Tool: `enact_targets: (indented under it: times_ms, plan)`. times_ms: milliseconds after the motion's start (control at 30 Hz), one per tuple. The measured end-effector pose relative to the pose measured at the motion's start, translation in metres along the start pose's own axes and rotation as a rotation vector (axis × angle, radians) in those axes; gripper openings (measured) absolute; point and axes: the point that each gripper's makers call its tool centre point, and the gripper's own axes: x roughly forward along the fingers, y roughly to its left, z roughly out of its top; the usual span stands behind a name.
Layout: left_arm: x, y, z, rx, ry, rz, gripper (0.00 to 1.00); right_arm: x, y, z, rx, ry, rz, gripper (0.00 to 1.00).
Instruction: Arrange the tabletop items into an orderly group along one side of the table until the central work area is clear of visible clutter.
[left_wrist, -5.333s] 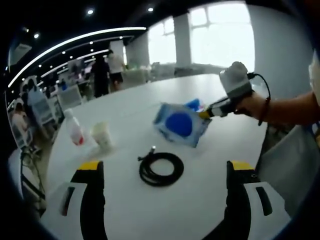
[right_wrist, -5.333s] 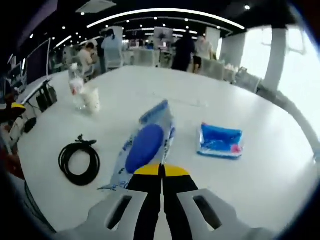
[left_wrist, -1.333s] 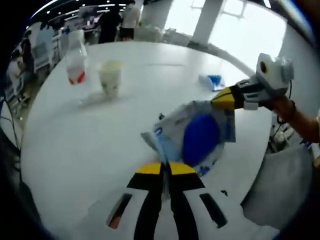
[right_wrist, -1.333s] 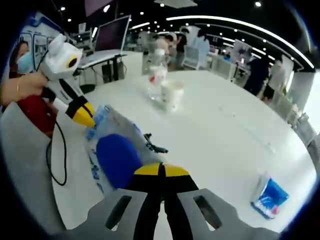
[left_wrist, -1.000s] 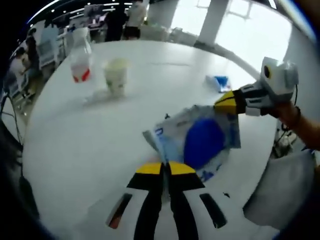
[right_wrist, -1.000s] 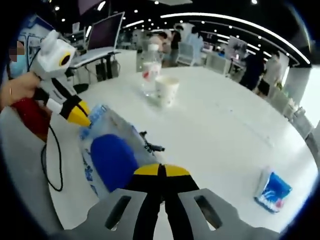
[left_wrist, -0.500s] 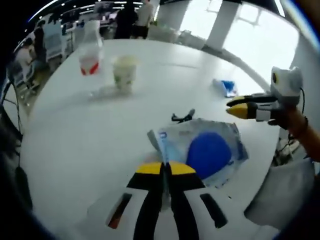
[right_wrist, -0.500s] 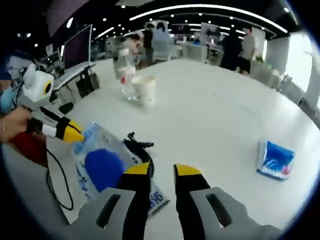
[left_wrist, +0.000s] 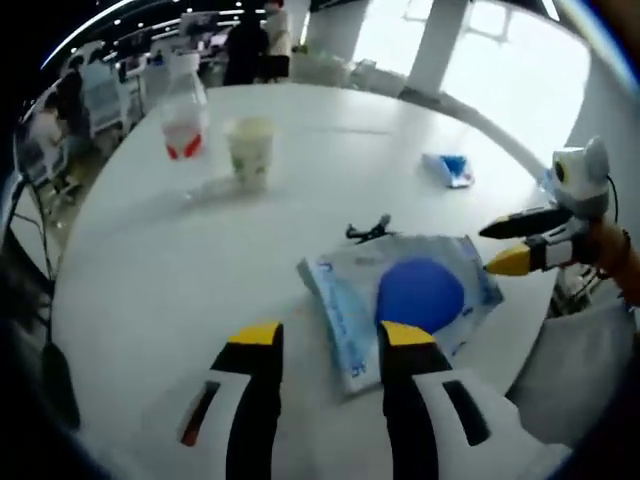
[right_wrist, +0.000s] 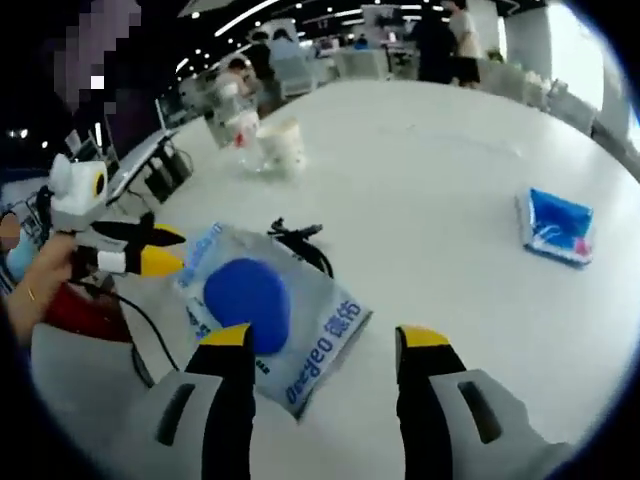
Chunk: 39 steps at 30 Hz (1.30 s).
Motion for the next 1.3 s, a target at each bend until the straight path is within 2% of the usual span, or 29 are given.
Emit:
enact_targets:
  times_ms: [233,400,500,567,700,767,933,1033,1200,1300]
  plan:
    - [-0.002,-0.004,-0.012,0.052,0.031,-0.011,0.44,-0.001,0.008,-0.023,0.068,0.052,0.025,0.67]
    - [-0.002,-0.001,-0.018,0.053,0.042,-0.001,0.47,0.0,0.012,-0.037,0.084,0.082,0.039,0.63]
    - [0.0,0.0,-0.024,0.042,0.06,-0.004,0.45,0.003,0.013,-0.043,0.094,0.099,0.049,0.64]
    - [0.001,-0.002,-0.027,0.03,0.067,-0.009,0.43,0.004,0.015,-0.047,0.105,0.106,0.06,0.62]
    - [0.003,-0.004,-0.029,-0.025,0.058,-0.032,0.31,0.005,0.019,-0.049,0.135,0.103,0.071,0.57]
    - [0.003,-0.004,-0.031,-0.026,0.066,-0.031,0.32,0.007,0.021,-0.048,0.156,0.091,0.081,0.56]
    - [0.004,-0.006,-0.037,-0.019,0.087,-0.032,0.29,0.009,0.022,-0.052,0.203,0.085,0.079,0.42]
    - [0.006,-0.008,-0.04,-0.041,0.094,-0.043,0.26,0.009,0.024,-0.053,0.199,0.085,0.077,0.38]
    - [0.006,-0.01,-0.041,-0.066,0.095,-0.055,0.17,0.008,0.021,-0.05,0.187,0.071,0.06,0.24]
    - [0.007,-0.009,-0.044,-0.074,0.107,-0.04,0.13,0.007,0.02,-0.048,0.182,0.07,0.054,0.16]
